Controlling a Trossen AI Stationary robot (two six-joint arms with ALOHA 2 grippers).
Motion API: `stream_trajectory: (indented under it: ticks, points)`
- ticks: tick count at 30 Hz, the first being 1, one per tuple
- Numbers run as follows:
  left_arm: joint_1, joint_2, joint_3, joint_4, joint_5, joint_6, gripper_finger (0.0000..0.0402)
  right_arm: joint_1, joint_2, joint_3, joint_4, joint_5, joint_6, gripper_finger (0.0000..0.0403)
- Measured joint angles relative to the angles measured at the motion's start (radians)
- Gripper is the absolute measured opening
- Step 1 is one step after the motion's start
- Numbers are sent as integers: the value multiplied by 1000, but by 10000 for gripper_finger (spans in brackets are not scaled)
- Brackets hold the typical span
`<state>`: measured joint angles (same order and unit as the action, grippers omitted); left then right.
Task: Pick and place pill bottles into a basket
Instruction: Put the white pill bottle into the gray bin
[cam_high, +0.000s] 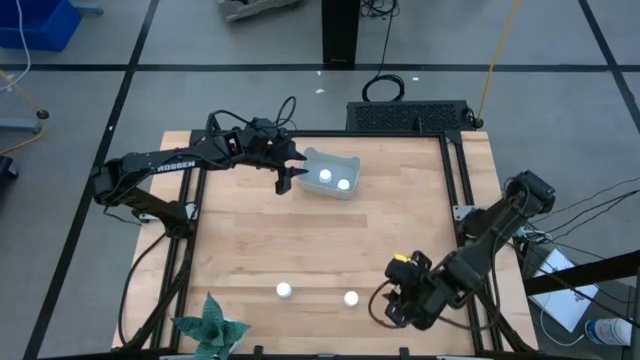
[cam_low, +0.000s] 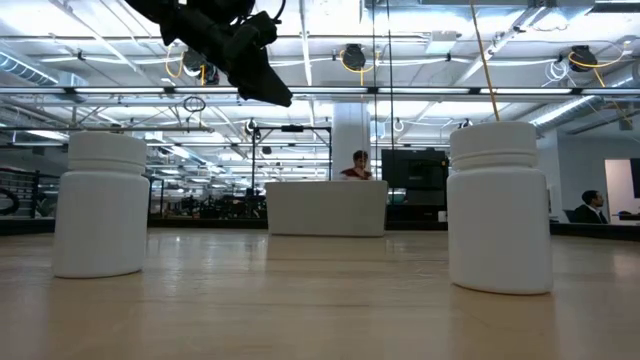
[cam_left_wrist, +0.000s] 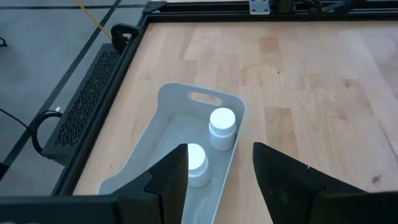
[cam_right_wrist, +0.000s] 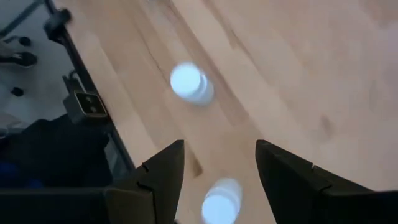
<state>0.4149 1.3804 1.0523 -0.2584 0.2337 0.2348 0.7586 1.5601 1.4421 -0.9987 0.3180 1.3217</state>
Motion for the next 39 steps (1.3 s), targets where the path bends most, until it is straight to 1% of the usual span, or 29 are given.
stream_trajectory:
  ticks: [4,7,16,27,35,39]
  points:
    - [0,0,0,1,1,3,184,27,35,6,-17,-63,127,189]
    - [0,0,0,0,2,4,184,42,62,6,-34,-93,189,189]
    - [0,0,0,0,16,-1,184,65,142,6,-23,-215,288,189]
    - [0,0,0,2,27,-1,184,78,157,5,-26,-226,321,190]
    - [0,0,0,2,27,0,184,77,158,-2,-20,-219,316,208]
    - [0,0,0,6,27,0,184,77,158,-32,10,-247,329,210]
